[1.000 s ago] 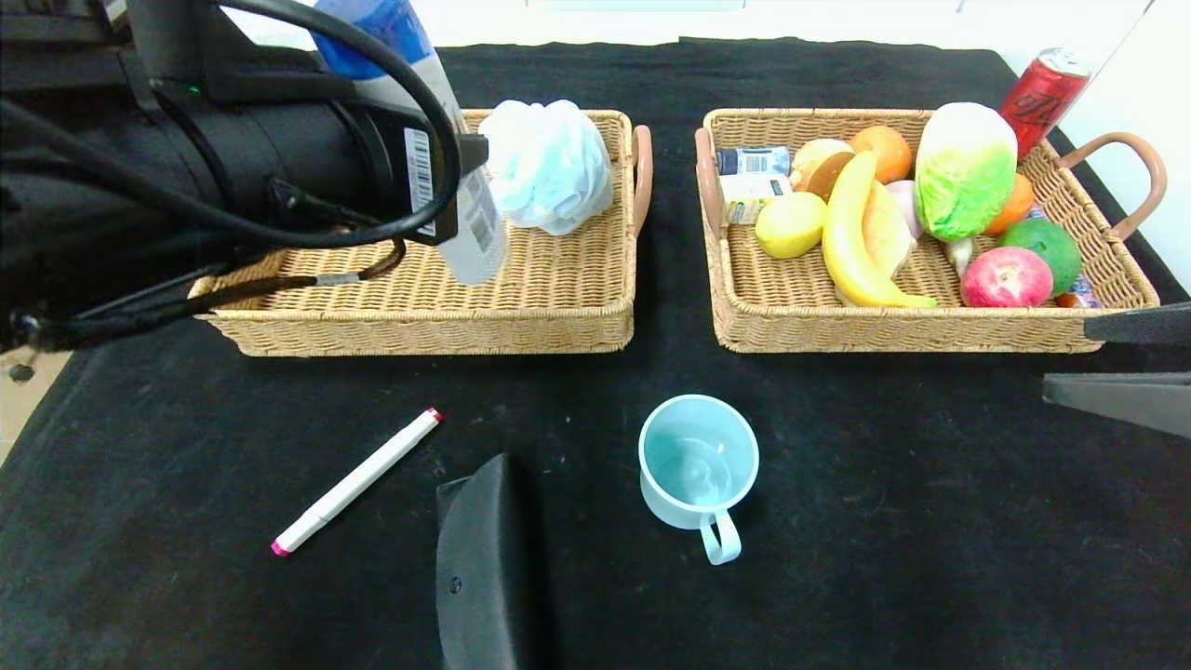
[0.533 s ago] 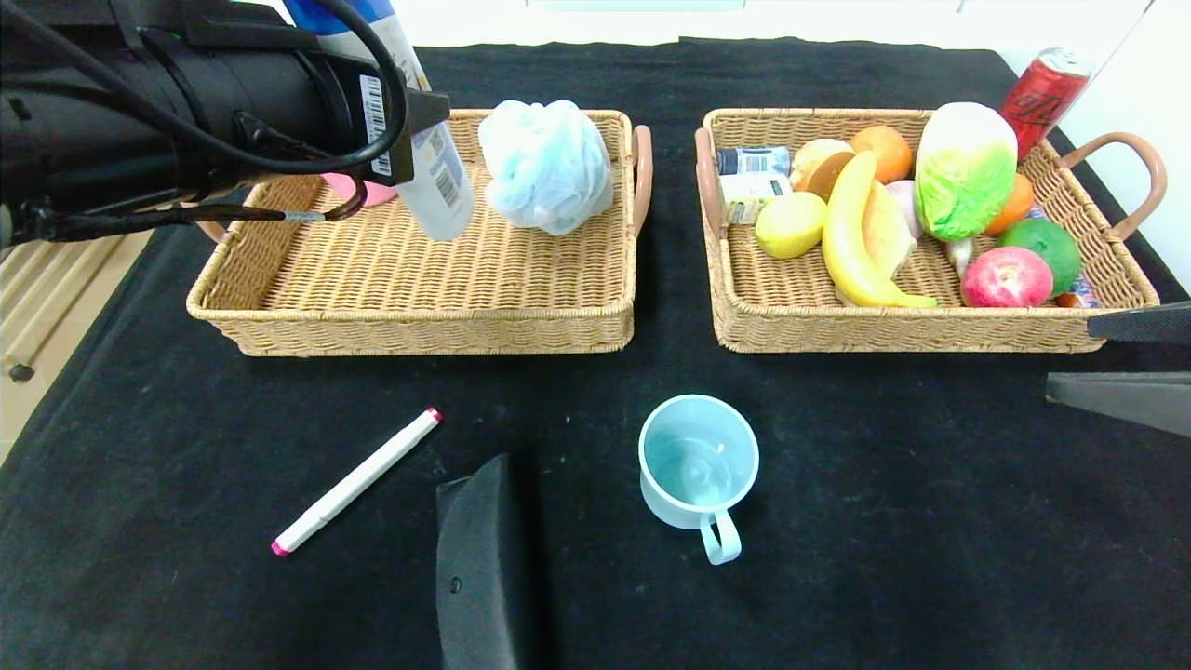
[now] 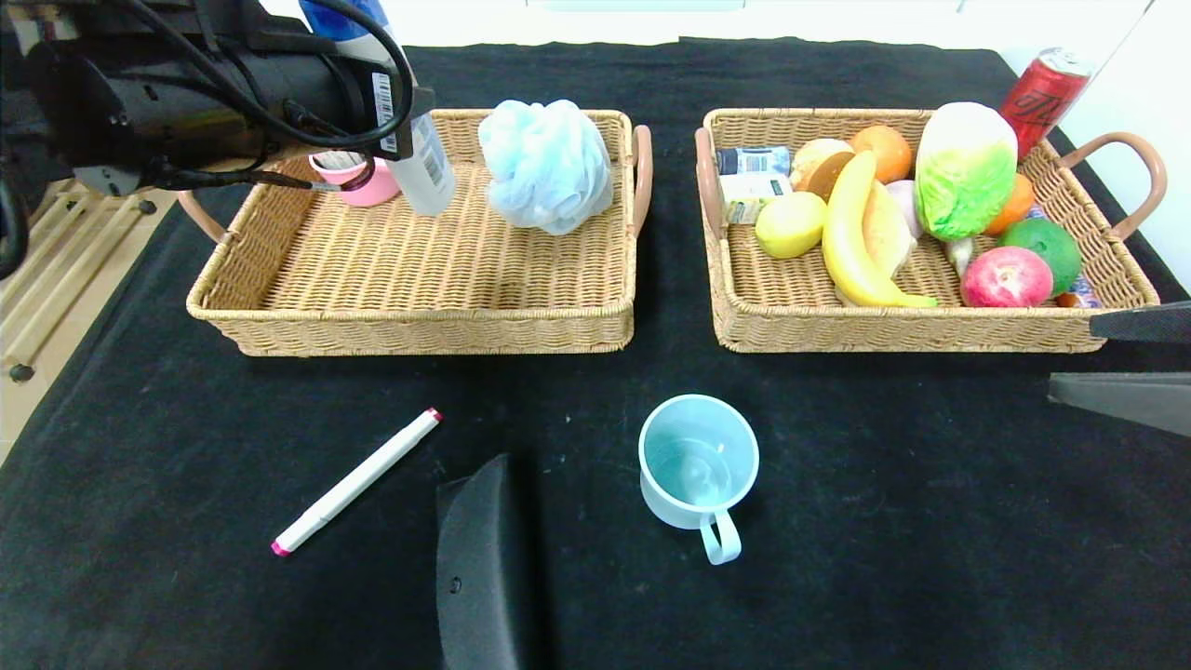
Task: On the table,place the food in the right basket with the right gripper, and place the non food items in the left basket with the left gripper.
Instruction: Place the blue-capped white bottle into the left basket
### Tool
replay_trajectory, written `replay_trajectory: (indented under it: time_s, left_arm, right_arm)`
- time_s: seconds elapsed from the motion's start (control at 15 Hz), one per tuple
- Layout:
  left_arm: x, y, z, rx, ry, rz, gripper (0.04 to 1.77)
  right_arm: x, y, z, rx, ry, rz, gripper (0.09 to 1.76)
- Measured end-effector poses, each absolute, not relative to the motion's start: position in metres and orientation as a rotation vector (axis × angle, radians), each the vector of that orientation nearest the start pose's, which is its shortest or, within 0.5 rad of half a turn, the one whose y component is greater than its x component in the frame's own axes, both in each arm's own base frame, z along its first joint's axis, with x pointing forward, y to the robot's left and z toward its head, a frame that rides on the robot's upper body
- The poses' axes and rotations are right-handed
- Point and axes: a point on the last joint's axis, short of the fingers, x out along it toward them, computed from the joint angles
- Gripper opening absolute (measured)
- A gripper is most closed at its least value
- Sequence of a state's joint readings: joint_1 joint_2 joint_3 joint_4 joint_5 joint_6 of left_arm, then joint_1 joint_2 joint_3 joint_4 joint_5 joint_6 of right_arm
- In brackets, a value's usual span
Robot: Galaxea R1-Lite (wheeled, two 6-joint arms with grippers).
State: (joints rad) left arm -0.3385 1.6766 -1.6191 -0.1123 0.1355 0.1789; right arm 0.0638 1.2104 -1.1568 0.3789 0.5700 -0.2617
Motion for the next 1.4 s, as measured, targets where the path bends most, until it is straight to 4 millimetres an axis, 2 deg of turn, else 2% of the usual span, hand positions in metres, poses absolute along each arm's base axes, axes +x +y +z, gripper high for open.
replay_trajectory:
  time_s: [0.33,0.53,1.07,1.4]
  left_arm:
    - [0.334,-0.096,0.362,0.164,-0.071,-0.197,0.63]
    - [0.35,-0.093,0.357,0.166,-0.068,-0.202,0.63]
    - [0.372,-0.09,0.353,0.165,-0.089,-0.23,0.63]
    - [0.372,-0.09,0.356,0.164,-0.103,-0.228,1.12]
  right_arm:
    - [0.162,0.023,0.305,-0.138,0.343,0.674,1.71]
    - [0.163,0.023,0.303,-0.137,0.349,0.674,1.71]
    - [0.168,0.025,0.296,-0.141,0.324,0.686,1.71]
    - [0.168,0.026,0.295,-0.141,0.327,0.688,1.71]
